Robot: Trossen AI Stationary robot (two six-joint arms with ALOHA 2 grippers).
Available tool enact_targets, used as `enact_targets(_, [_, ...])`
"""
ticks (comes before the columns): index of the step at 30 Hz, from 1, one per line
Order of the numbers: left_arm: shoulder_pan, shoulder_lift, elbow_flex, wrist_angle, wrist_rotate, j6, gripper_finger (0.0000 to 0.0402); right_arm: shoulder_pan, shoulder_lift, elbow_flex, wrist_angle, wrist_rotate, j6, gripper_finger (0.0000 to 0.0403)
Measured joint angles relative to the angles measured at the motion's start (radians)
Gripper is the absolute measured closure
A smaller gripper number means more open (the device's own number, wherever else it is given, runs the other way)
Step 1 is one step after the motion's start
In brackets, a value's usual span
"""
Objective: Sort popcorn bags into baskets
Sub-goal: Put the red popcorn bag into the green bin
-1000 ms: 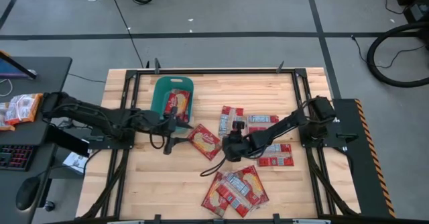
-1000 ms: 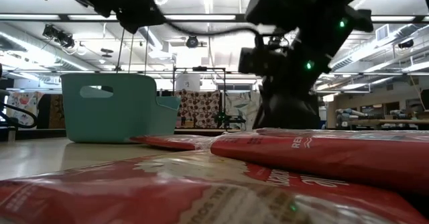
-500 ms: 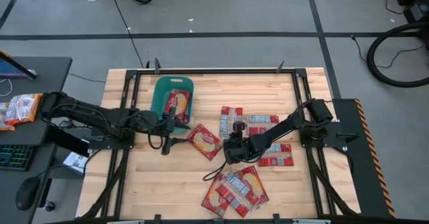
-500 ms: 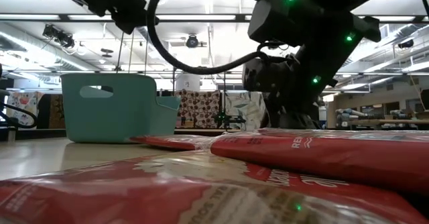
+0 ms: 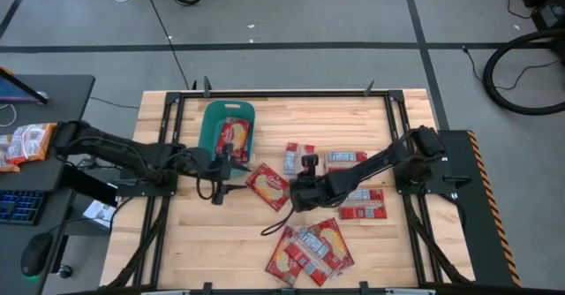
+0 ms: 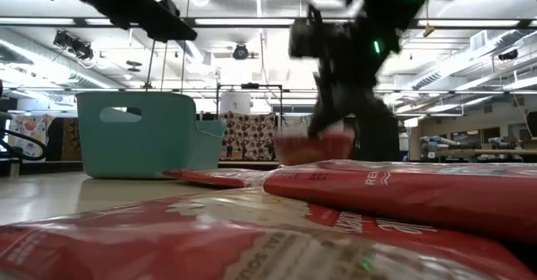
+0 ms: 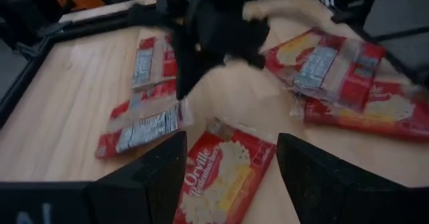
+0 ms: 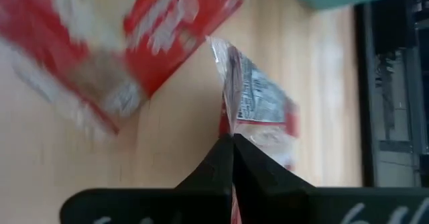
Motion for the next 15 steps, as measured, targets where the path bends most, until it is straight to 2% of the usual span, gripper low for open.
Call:
enact_targets(6, [0.000,0.105,0.000,0.073,-0.031,0.033,0.0151,-0.022,-0.101,0.129,-0.067,-0.100,-0.009,0.0400])
enact_targets(15, [0.000,0.225,0.000,0.213,-0.125,-0.003,0.0097,-0.027,-0.162,0.242,-0.070,-0.140,-0.046,0.0401])
